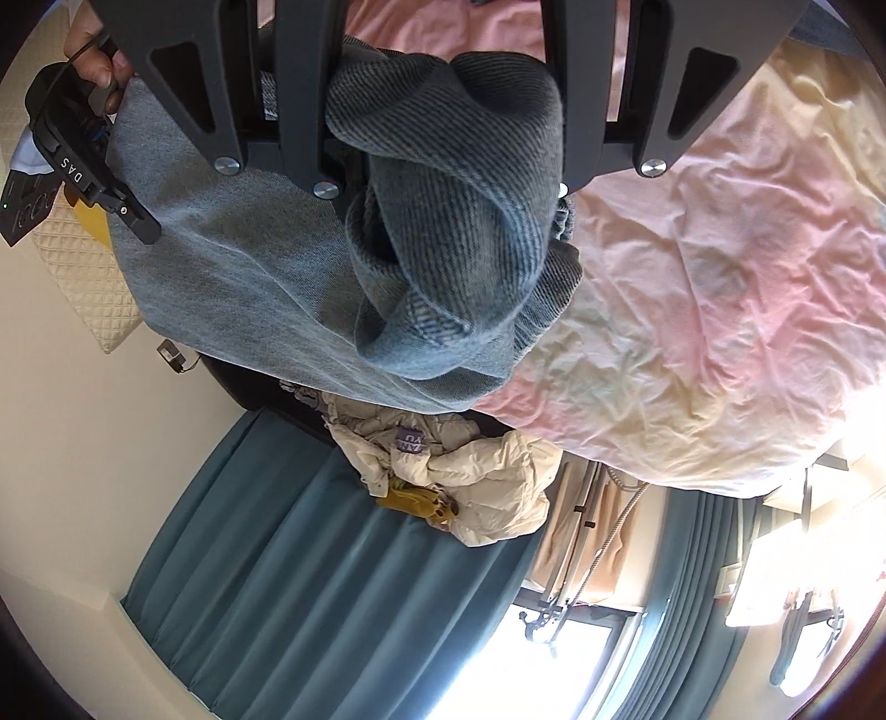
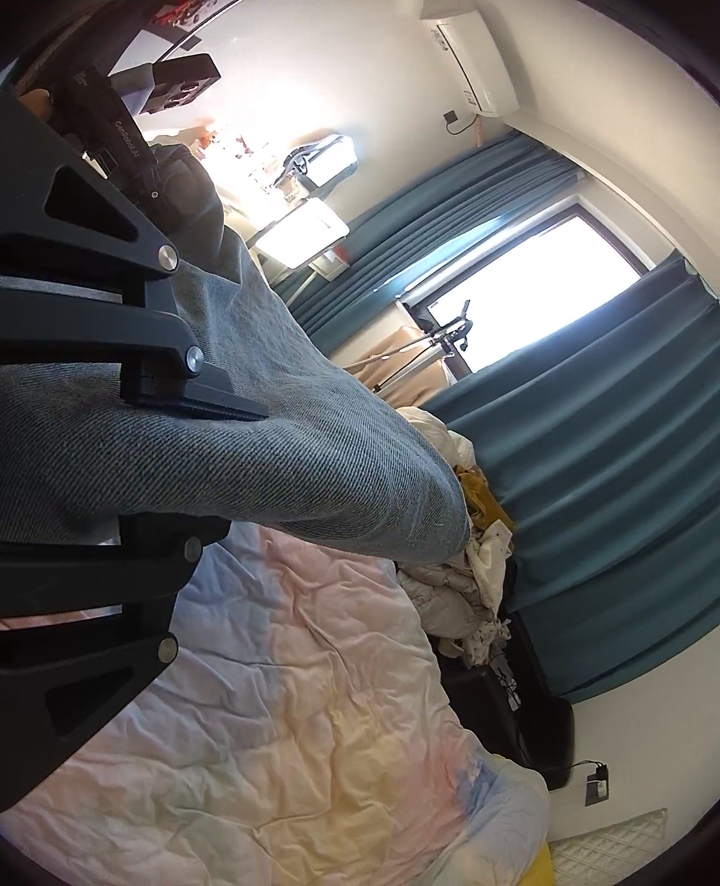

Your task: Fold clothes

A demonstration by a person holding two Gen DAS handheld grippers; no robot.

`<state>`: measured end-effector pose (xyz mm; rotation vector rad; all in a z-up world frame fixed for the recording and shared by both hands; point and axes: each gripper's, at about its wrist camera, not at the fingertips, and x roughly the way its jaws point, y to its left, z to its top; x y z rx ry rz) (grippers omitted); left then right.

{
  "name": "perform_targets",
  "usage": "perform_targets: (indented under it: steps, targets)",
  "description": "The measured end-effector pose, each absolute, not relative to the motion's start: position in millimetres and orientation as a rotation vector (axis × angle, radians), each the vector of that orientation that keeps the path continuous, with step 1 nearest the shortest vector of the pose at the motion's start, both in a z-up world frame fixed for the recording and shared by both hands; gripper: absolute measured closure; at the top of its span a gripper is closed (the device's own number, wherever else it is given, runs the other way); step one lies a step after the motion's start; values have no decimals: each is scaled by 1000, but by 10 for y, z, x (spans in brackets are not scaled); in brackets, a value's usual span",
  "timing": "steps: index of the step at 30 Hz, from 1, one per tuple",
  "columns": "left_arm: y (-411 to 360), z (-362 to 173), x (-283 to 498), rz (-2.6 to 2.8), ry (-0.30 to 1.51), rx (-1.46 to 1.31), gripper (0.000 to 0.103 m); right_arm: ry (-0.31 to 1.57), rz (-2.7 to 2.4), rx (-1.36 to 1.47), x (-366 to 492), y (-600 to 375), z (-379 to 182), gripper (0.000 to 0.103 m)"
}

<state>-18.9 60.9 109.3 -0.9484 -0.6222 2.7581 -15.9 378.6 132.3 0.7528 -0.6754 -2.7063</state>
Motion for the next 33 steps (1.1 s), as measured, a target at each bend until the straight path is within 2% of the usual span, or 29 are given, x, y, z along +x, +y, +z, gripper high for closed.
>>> perform_targets:
  steps: [11, 17, 33]
  targets:
    - [1686, 1369, -125, 2643, -508, -909, 69, -721, -2837, 667, 405, 4831, 1664, 81]
    - [2328, 1326, -180, 2573, -430, -919, 69, -766, -2906, 645, 631, 5418, 1613, 81]
    - [3958, 720, -544, 2404, -194, -1003, 69, -988, -3042, 631, 973, 6863, 736, 81]
